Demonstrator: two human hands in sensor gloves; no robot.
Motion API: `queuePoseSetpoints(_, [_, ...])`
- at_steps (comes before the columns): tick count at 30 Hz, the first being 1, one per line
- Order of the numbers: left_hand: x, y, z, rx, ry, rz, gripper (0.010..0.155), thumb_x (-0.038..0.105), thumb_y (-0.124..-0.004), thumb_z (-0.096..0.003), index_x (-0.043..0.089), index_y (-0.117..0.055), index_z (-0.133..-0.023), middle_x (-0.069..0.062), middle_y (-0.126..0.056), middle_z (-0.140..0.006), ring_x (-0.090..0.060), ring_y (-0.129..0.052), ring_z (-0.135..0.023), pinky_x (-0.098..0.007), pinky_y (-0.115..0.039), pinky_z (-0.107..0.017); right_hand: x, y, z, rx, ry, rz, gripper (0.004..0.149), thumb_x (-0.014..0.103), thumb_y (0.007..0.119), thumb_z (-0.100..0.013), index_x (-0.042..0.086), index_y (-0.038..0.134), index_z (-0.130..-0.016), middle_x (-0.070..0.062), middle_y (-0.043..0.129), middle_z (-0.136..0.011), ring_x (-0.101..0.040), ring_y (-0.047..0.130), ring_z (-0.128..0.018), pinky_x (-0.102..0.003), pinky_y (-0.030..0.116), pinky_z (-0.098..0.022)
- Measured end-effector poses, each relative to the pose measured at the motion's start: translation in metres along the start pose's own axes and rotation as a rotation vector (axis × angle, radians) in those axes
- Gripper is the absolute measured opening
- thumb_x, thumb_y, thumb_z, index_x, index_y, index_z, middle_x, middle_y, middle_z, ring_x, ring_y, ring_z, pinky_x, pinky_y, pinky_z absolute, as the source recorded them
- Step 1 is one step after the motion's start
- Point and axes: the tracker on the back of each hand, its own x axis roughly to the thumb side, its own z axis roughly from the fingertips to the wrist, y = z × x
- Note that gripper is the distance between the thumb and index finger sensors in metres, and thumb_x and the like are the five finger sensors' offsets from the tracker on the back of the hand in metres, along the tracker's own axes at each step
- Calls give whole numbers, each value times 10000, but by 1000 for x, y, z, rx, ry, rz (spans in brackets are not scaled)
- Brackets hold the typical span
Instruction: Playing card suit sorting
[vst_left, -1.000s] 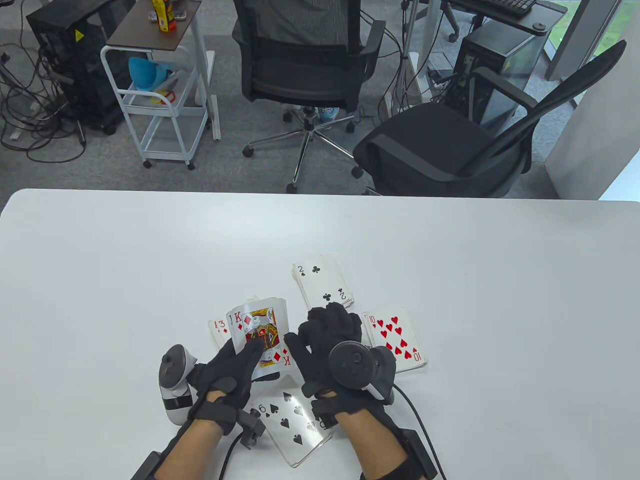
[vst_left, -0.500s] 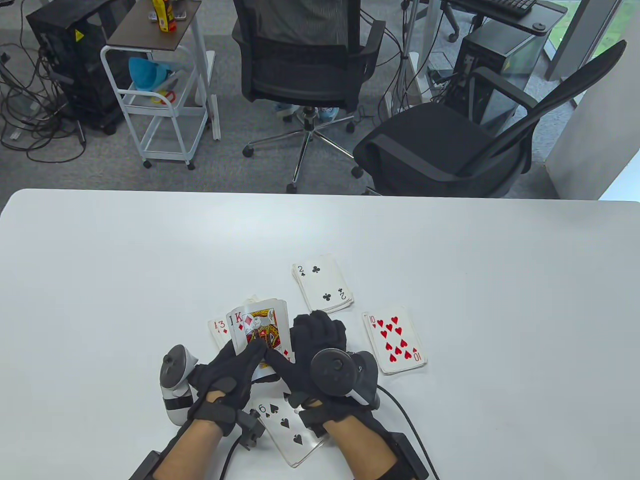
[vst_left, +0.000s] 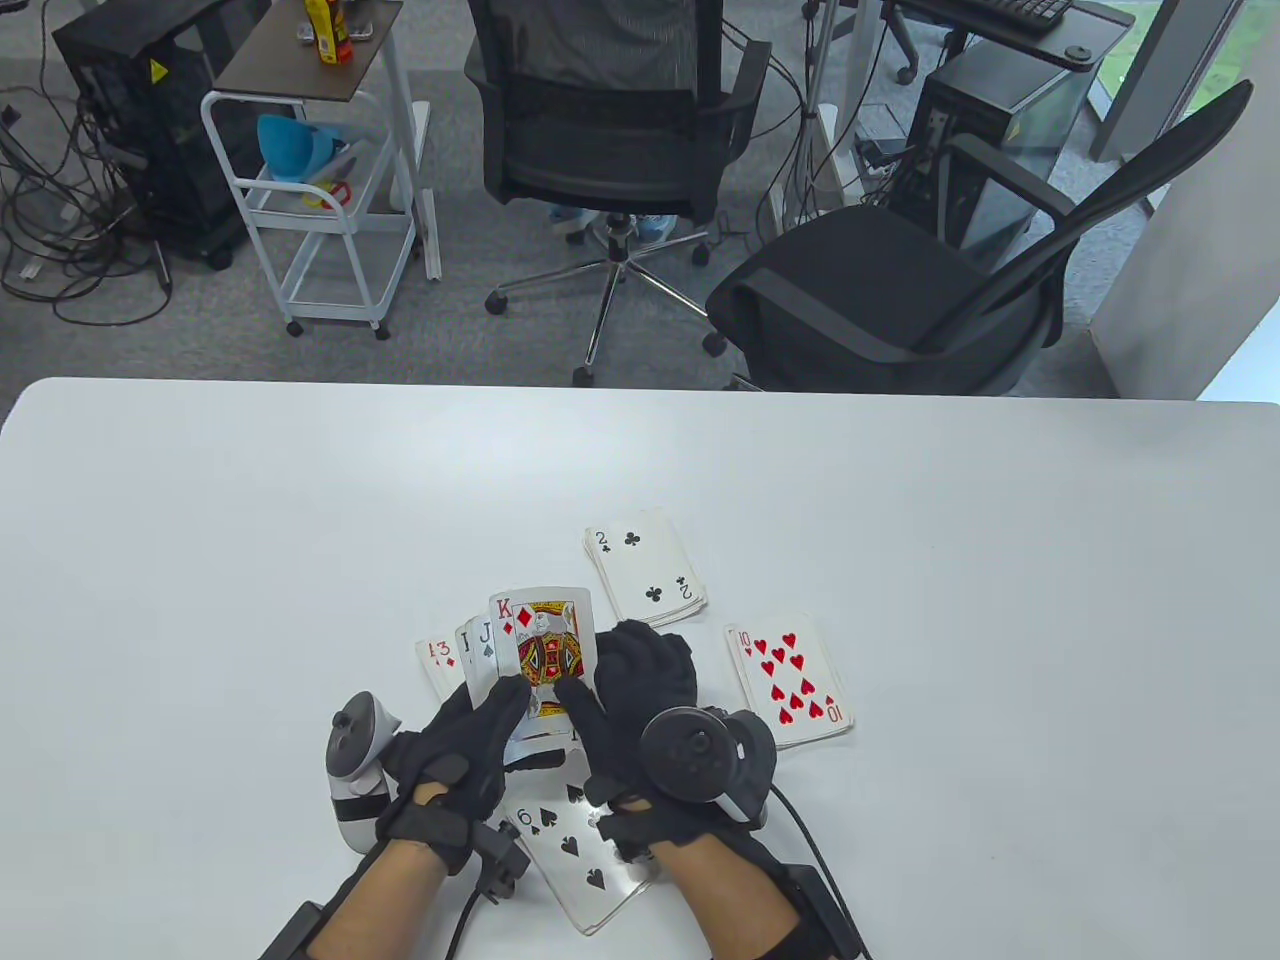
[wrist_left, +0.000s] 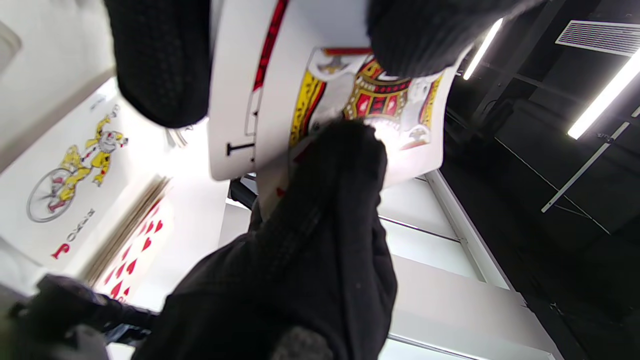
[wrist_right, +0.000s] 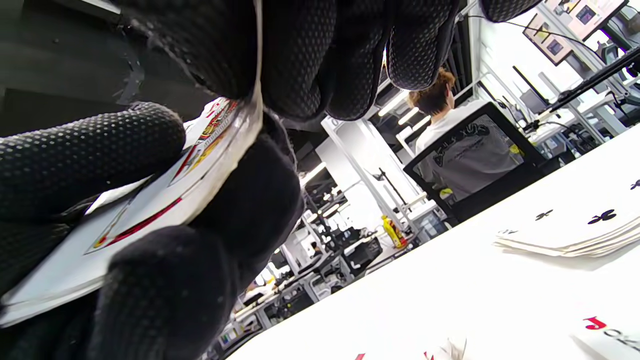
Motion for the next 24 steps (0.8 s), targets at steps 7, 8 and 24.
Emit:
queuePoseSetpoints(7, [3,2,1,5,-7,23,503,506,-785,-580,263,-703,-1013,12,-878,-956,-273,-983,-790,-396,-929,-508,-6,-3,-1,-17,43,-20,430,390,822,-548,59,840,-822,-185,742,-987,-505,598,-975,-739,400,-668])
queuePoseSetpoints(8, [3,3,1,8,-8,22,503,504,-786,-581,263,-703,-1014,11,-874,-959,-277,-980,-792,-398,-928,-509,-8,-3,-1,-10,50,-17,443,402,838,-542,67,824,-832,-183,734,-989,-506,594,-976,-738,400,-668])
queuePoseSetpoints(24, [32,30,9,167,-122,-19,492,493,-766,-584,257,-702,-1012,18,-883,-950,-269,-987,-785,-395,-930,-504,-31,-16,-7,0,163,-18,387,338,789,-568,62,817,-838,-189,720,-995,-515,573,-981,-743,389,-667])
